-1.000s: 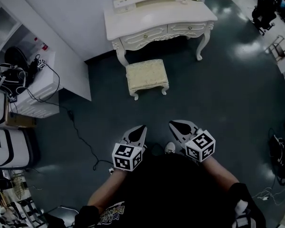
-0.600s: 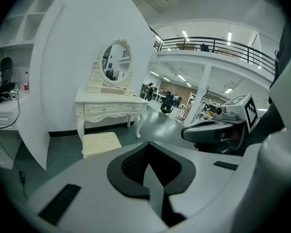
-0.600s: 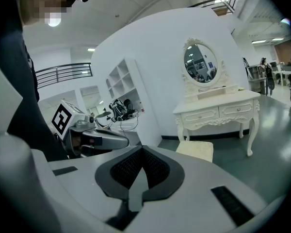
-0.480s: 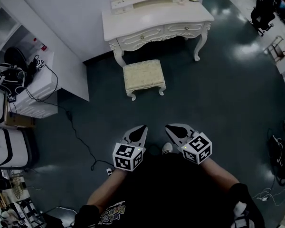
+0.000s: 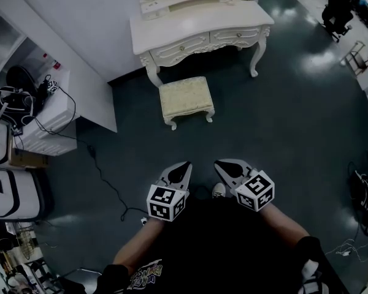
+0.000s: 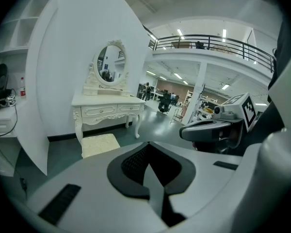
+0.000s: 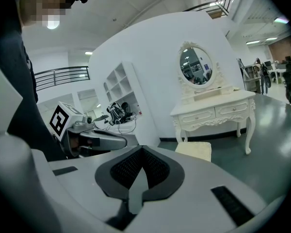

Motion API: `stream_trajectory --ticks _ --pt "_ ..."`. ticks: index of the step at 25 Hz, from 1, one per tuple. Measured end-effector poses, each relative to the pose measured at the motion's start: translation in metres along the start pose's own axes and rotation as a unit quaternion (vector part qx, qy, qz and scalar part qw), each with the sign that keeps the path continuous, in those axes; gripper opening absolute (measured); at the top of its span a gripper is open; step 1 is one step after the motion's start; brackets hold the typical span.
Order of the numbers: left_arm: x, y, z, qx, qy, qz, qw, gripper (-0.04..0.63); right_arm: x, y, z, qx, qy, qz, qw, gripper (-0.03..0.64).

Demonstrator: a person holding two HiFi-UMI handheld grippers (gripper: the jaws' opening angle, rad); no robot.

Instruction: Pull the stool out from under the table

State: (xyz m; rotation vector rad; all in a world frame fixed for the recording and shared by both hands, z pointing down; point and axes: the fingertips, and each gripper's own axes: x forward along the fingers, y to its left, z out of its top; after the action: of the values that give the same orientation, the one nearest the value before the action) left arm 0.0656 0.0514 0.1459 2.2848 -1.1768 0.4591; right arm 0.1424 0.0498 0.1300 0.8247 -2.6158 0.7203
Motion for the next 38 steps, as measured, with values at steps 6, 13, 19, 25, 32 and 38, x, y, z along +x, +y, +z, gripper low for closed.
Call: stream_trajectory --ticks 6,13,19,25,32,38 --pt "-0.005 0.000 0.000 -0.002 -0.004 0.000 1.0000 0.008 0.002 0.006 0.001 -0.004 0.003 0.004 1.000 0.028" --pt "-0.012 0.004 -0.003 -0.009 -0.010 0.008 0.9999 0.008 0.005 0.012 0.001 -0.010 0.005 0.012 1.000 0.028" --pt "-0.016 0.006 -0.004 -0.014 -0.010 0.009 0.9998 0.008 0.006 0.016 0.000 -0.007 0.004 0.015 1.000 0.028" --pt "-0.018 0.004 -0.004 -0.012 -0.011 0.007 0.9999 0.008 0.003 0.018 0.000 -0.004 0.003 0.014 1.000 0.028" --pt "-0.021 0.004 -0.007 -0.012 -0.009 0.006 0.9999 0.008 0.004 0.022 -0.003 -0.003 0.005 0.017 1.000 0.028" --pt "-0.022 0.005 -0.007 -0.011 -0.011 0.007 0.9999 0.008 0.006 0.024 -0.003 -0.004 0.007 0.020 1.000 0.028"
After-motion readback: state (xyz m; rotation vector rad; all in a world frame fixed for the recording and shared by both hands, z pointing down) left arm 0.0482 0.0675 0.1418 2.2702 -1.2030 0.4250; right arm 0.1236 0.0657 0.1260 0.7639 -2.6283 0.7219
